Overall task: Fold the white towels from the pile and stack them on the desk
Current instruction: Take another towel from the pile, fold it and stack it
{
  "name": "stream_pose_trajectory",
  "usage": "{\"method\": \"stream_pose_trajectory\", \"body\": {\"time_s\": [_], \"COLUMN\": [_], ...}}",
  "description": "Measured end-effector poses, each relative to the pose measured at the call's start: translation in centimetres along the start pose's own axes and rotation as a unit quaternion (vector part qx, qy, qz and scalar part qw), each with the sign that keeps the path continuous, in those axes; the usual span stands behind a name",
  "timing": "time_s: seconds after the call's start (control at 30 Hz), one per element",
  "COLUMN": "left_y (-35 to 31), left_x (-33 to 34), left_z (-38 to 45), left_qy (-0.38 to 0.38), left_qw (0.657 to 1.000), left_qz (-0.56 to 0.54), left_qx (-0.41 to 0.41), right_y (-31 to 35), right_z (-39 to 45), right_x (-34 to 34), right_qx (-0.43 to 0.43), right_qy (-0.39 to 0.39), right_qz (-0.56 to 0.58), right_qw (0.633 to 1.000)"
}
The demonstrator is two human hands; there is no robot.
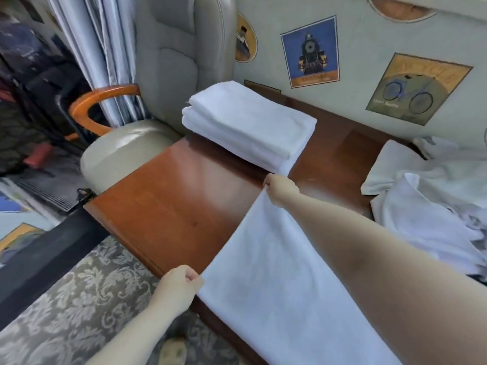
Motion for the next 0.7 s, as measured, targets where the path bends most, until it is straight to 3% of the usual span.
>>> {"method": "stream_pose_trajectory", "body": {"time_s": [0.13,0.2,0.27,0.37,0.43,0.5,0.6,0.7], "left_y": [0.7,0.7,0.1,-3.2,-7.3,-10.5,-12.4,-12.6], "left_x": [-2.8,-3.7,-4.3,-4.1,-1.2,4.3,12.6,18.0], "left_z": [2.5,3.5,3.9,4.3,3.1,0.3,-4.6,-8.3], "left_qy": [0.027,0.066,0.105,0.077,0.071,0.147,0.26,0.291], "left_qw": [0.999,0.994,0.976,0.913,0.863,0.801,0.713,0.664], "left_qz": [0.034,0.079,0.176,0.345,0.365,0.374,0.399,0.422], "left_qx": [0.021,0.04,0.07,0.203,0.342,0.444,0.515,0.544], "right_y": [1.3,1.5,1.7,0.2,-2.4,-5.9,-11.9,-17.1], "right_z": [0.7,-1.3,-5.7,-14.3,-19.8,-24.4,-31.1,-37.3], "right_x": [0.8,1.0,1.6,5.2,8.8,12.0,13.4,13.9], "right_qx": [0.047,0.076,0.07,0.091,0.161,0.245,0.361,0.442], "right_qy": [-0.055,-0.091,-0.149,-0.214,-0.185,-0.142,-0.125,-0.116], "right_qz": [0.136,0.277,0.323,0.25,0.196,0.161,0.147,0.127], "right_qw": [0.988,0.954,0.932,0.94,0.95,0.946,0.912,0.88]}}
Point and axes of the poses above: each hand's wrist, its own z-axis towards the middle knuckle, its own x-axis out of the palm, y = z × x, the point moved 7 cm from there along z, towards the middle knuckle, and after that the axes turned 10 degrees about x, right-handed, at the moved point
